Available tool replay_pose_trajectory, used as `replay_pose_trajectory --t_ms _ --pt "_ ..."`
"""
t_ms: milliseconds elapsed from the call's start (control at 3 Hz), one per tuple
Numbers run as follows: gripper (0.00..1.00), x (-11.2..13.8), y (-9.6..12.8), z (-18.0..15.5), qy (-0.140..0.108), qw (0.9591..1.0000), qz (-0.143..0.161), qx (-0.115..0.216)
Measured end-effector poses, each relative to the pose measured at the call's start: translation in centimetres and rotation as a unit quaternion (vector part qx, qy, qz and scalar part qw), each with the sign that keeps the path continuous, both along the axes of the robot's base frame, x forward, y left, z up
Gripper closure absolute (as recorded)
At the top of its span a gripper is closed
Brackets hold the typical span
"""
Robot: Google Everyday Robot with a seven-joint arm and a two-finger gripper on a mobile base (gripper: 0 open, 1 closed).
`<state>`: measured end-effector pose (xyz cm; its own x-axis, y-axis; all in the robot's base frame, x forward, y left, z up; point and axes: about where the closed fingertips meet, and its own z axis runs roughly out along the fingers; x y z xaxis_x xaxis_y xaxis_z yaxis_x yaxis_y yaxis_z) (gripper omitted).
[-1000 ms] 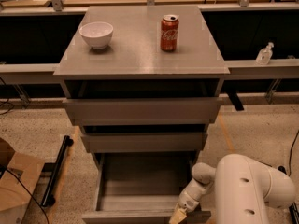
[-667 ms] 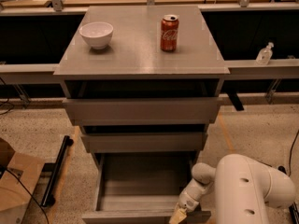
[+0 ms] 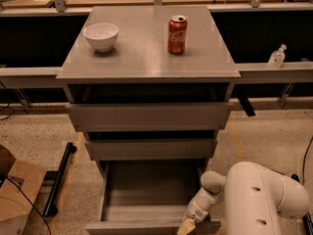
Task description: Close bottom drawer
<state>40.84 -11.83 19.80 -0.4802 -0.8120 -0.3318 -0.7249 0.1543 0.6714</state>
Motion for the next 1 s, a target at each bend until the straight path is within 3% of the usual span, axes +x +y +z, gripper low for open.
replay_pose_trajectory --t_ms 667,1000 --pt "1.0 0.01 0.0 0.02 0.0 1.0 0.0 0.0" --pt "0.82 0.02 0.0 0.02 0.0 1.0 0.0 0.0"
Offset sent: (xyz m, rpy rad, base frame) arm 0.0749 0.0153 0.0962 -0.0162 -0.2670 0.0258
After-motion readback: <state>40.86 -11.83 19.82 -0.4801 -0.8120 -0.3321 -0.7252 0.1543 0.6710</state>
